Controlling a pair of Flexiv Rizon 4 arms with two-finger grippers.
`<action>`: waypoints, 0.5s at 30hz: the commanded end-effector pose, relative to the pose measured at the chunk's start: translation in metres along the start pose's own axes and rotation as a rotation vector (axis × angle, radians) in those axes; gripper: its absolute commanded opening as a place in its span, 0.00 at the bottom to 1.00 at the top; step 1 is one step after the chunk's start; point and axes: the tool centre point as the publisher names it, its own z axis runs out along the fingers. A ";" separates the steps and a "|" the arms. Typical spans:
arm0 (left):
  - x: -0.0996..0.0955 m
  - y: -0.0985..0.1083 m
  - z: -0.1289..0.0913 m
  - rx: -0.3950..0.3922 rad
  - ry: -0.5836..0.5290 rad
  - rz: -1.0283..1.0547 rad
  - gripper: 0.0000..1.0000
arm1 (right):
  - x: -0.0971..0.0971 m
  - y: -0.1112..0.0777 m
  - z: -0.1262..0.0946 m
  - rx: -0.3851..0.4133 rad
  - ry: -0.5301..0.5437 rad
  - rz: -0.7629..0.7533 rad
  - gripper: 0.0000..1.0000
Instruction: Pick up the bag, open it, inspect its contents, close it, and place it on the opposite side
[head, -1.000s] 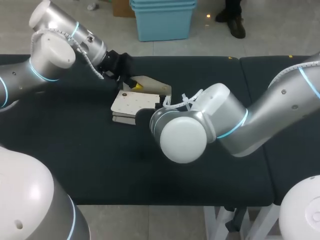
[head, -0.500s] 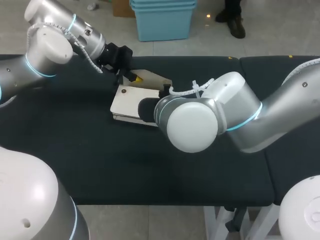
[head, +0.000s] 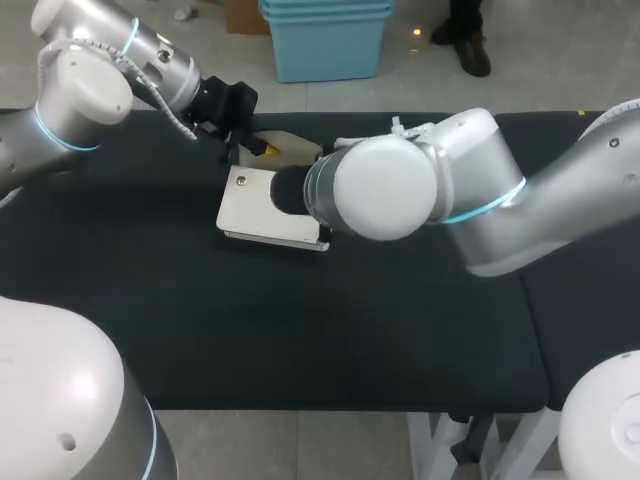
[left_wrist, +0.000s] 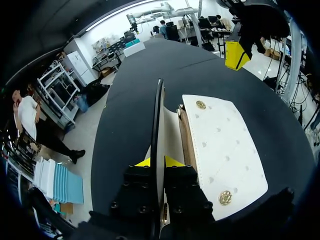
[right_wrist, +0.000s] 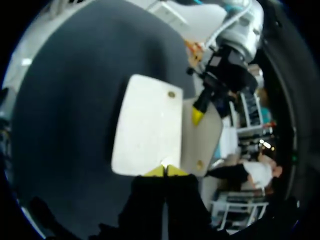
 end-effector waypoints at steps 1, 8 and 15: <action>0.001 -0.001 -0.001 0.001 -0.003 0.000 0.00 | -0.002 -0.004 -0.002 -0.010 0.007 -0.001 0.00; 0.001 -0.001 -0.001 0.001 -0.003 0.000 0.00 | -0.002 -0.004 -0.002 -0.010 0.007 -0.001 0.00; -0.007 -0.021 -0.012 -0.071 -0.040 -0.039 0.00 | -0.025 0.003 -0.007 0.026 0.012 -0.027 0.00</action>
